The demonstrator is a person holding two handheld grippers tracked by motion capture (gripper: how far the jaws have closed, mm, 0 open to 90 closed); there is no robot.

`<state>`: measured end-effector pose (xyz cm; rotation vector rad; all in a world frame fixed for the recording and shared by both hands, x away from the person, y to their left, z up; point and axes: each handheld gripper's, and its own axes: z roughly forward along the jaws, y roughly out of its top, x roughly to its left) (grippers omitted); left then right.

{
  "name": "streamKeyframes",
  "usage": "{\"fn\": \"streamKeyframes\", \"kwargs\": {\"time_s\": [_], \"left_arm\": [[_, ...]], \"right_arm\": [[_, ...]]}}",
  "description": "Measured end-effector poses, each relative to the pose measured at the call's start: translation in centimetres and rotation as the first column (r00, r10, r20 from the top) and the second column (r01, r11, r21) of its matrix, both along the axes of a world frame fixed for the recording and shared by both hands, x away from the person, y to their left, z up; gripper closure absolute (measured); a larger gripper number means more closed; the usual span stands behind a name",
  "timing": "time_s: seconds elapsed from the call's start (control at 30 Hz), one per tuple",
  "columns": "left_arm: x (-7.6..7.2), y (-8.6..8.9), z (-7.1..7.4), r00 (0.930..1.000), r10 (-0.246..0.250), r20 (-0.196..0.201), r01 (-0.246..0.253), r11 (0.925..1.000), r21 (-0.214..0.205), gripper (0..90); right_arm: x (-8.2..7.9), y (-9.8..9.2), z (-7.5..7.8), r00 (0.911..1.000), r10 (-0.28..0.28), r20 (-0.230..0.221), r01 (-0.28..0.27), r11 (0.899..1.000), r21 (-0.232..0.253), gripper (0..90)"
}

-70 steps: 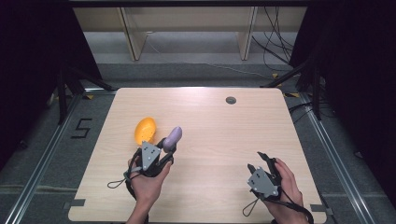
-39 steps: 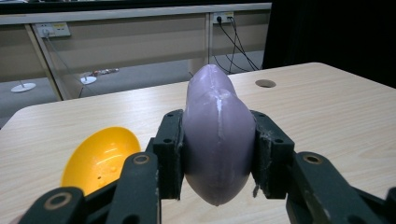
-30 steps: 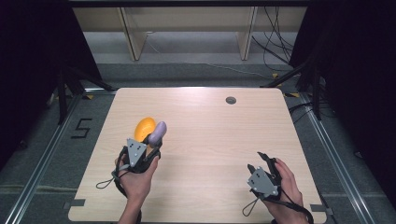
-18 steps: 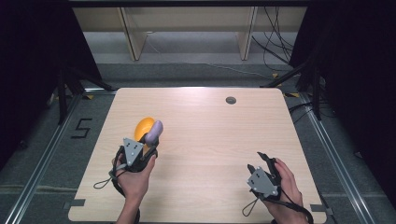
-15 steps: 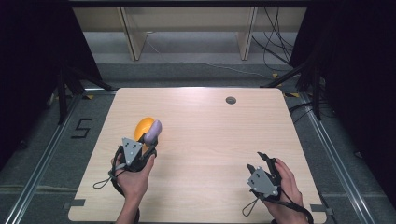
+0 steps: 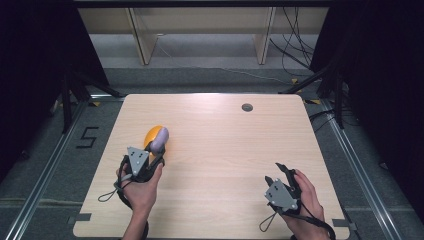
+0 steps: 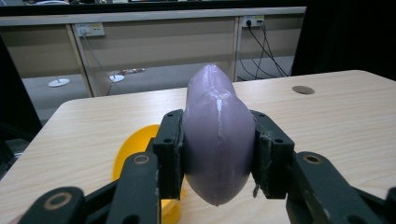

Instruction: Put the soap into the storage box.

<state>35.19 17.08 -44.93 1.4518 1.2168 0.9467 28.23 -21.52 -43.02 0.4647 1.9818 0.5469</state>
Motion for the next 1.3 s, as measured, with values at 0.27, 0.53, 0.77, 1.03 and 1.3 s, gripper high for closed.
{"fn": "streamKeyframes", "kwargs": {"time_s": [0.27,0.53,0.77,1.03,1.3], "left_arm": [[0.4,0.6,-0.3,0.9993,0.038,-0.004,-0.038,0.9993,0.005,58.8],[1.0,1.2,-0.9,0.9978,0.066,-0.009,-0.066,0.9978,0.012,58.8],[1.7,1.5,-1.3,0.9968,0.078,-0.020,-0.077,0.9969,0.016,58.8],[2.5,1.8,-1.5,0.9957,0.087,-0.030,-0.086,0.9960,0.023,58.8],[3.2,2.0,-1.9,0.9946,0.094,-0.045,-0.093,0.9954,0.024,58.8]], "right_arm": [[0.0,0.0,0.0,1.0000,0.003,-0.007,-0.003,1.000,0.003,46.4],[0.0,0.1,0.0,1.0000,0.000,-0.005,0.000,1.000,0.007,46.2],[0.1,0.1,0.0,1.0000,0.008,-0.006,-0.008,1.000,0.001,46.1],[0.1,0.1,-0.1,0.9999,0.007,-0.011,-0.007,1.000,0.008,46.1],[0.1,0.1,-0.1,1.0000,0.002,-0.009,-0.001,1.000,0.008,46.1]]}}
